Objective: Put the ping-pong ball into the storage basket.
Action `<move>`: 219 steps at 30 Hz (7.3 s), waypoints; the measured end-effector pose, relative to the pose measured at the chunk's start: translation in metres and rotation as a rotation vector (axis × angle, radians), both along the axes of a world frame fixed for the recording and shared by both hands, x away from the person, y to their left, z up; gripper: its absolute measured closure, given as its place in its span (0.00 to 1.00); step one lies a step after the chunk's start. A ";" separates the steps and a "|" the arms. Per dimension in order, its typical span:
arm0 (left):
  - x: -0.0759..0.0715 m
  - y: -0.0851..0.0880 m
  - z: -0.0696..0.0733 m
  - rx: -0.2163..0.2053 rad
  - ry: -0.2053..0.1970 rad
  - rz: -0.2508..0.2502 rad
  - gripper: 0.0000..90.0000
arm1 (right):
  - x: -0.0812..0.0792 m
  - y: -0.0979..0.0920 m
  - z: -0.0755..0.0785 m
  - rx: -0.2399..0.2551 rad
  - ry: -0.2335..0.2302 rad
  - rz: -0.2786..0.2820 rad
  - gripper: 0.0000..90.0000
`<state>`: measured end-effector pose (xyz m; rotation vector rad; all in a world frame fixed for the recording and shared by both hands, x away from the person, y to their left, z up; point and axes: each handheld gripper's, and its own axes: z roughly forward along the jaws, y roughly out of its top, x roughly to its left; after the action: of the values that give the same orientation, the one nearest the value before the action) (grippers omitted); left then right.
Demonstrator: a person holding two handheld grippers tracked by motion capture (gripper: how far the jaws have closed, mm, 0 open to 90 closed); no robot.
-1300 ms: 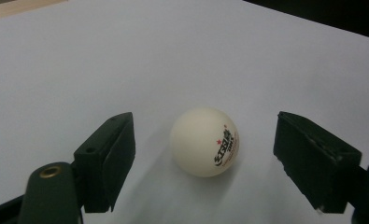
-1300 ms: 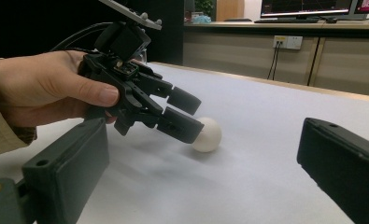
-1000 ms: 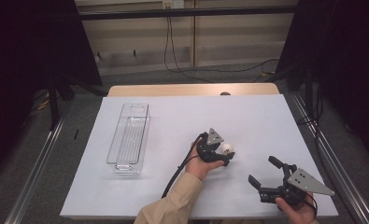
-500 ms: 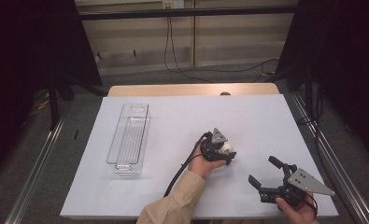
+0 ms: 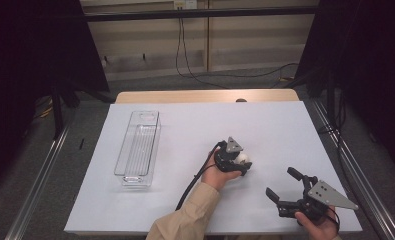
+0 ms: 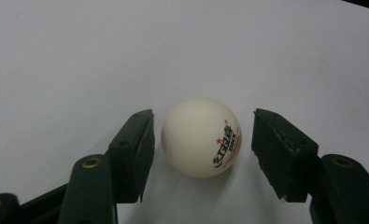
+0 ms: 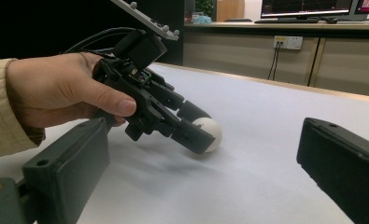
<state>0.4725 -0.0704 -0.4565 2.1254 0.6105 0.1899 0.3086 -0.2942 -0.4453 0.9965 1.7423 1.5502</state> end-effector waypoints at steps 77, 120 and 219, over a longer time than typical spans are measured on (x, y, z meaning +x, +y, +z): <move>0.001 0.028 0.025 -0.051 0.068 0.043 0.57 | 0.000 0.001 -0.001 -0.004 0.001 0.002 0.02; 0.001 0.062 0.045 -0.079 0.075 0.114 0.57 | 0.001 0.001 -0.001 -0.011 0.009 -0.002 0.02; 0.008 0.103 0.063 -0.057 0.086 0.193 0.57 | 0.000 0.000 0.000 -0.008 0.003 -0.002 0.02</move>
<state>0.4803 0.0328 -0.3938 2.0270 0.8633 0.1859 0.3088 -0.2945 -0.4458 0.9973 1.7478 1.5403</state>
